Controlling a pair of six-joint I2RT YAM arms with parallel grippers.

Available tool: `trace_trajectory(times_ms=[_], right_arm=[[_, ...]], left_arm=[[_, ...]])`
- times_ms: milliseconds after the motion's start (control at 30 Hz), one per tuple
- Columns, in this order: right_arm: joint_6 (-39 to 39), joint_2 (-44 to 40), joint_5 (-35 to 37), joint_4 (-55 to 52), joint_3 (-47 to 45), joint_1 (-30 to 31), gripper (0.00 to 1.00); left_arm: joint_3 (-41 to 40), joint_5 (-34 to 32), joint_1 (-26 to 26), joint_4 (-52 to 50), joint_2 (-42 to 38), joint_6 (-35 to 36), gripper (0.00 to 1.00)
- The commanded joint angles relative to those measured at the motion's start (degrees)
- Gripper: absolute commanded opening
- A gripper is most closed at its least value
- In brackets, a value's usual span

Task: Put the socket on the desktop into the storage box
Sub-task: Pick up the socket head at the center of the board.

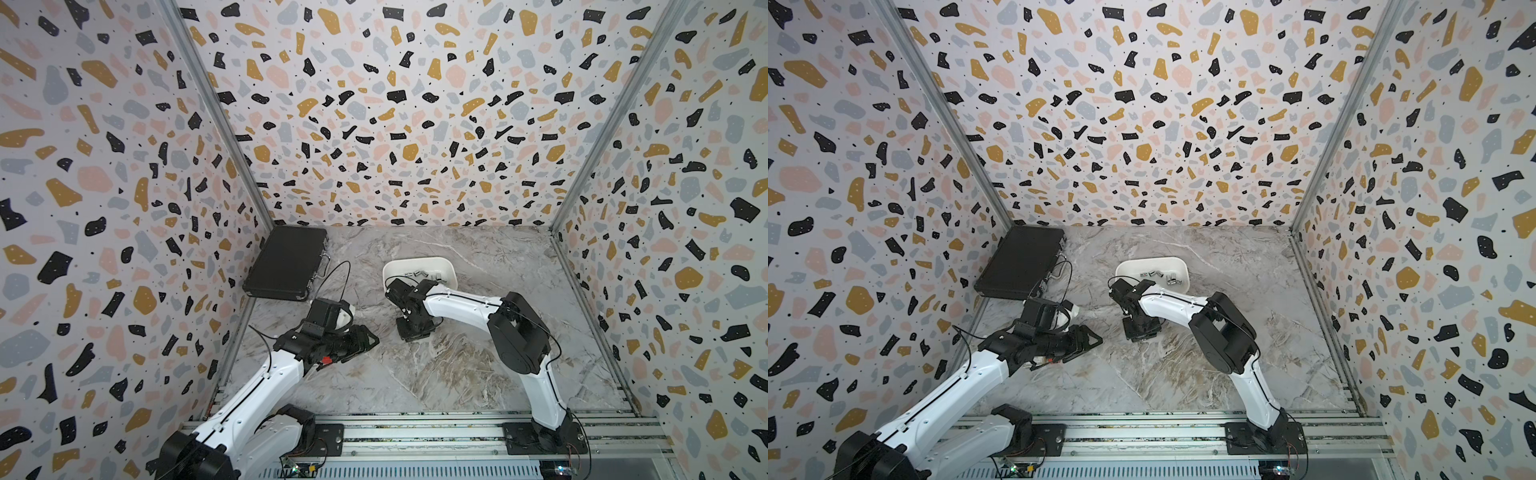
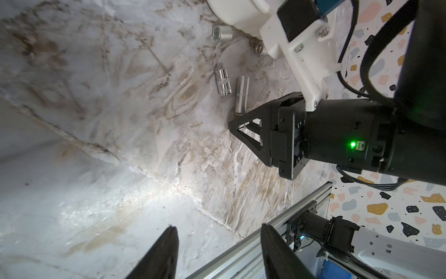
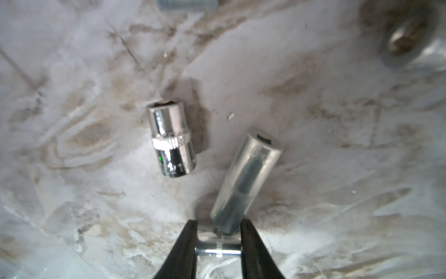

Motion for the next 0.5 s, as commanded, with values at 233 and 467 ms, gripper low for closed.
trace_trajectory(times_ms=[233,467], right_arm=[[0.9,-4.7,1.4,-0.3,-2.8,0.3,0.29],[0.9,-8.0,2.1,-0.2,-4.0,0.3,0.29]], left_arm=[[-0.8,0.1,0.4,1.9,-0.6,-0.6,0.59],[-0.6,0.4,0.4,2.4,0.0,-0.8,0.59]])
